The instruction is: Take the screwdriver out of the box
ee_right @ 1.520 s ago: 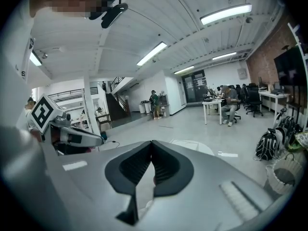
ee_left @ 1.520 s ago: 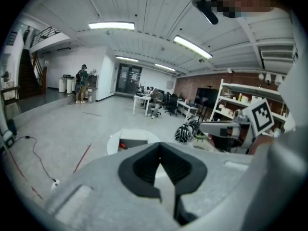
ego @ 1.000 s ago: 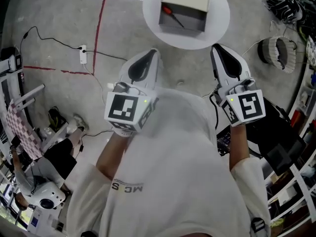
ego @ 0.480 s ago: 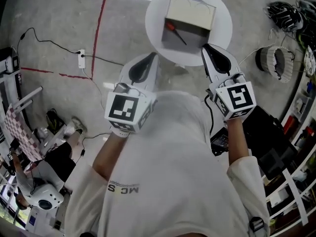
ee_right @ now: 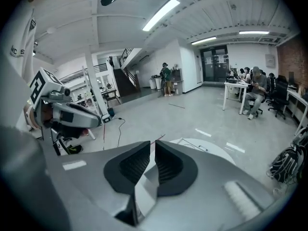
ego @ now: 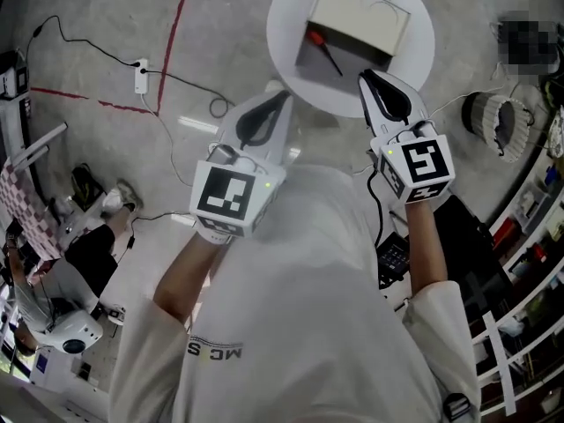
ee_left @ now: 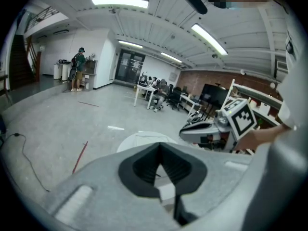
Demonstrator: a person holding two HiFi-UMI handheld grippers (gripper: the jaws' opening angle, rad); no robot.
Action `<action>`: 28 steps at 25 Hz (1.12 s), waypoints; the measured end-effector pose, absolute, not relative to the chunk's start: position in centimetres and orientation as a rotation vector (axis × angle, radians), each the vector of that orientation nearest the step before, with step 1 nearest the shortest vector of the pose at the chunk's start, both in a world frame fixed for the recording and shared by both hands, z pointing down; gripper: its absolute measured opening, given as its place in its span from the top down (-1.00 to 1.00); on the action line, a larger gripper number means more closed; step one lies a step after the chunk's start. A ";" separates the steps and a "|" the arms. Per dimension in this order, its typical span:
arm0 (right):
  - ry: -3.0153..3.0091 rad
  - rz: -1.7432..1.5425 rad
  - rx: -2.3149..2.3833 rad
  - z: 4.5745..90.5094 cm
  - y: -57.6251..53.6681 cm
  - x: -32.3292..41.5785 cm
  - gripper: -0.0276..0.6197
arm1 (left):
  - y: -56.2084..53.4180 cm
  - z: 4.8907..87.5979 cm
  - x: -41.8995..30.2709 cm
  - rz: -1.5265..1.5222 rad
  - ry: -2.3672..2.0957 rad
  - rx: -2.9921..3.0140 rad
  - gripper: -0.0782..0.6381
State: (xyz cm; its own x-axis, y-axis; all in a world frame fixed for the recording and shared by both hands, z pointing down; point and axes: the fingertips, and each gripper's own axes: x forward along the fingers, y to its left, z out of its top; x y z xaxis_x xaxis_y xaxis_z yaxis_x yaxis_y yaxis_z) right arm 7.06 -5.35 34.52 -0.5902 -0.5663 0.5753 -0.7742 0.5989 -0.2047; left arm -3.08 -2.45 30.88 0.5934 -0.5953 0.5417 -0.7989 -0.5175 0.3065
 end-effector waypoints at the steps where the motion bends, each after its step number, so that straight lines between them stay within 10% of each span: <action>1: -2.366 0.613 1.059 35.3 -5.8 6.9 0.86 | -2.6 31.5 -3.2 0.508 -1.100 2.284 0.78; 28: -2.128 0.726 0.761 55.9 -11.2 1.8 0.72 | -7.0 44.6 -7.4 0.570 -1.150 2.100 0.78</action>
State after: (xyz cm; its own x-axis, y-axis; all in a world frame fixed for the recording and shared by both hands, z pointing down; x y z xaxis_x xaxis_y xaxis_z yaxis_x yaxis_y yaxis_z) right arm 1.82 -11.21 55.91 -0.5425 -0.2818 0.7914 -0.7066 0.6625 -0.2485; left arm -7.39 -7.04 44.57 0.5168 -0.5625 0.6454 -0.8542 -0.3892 0.3448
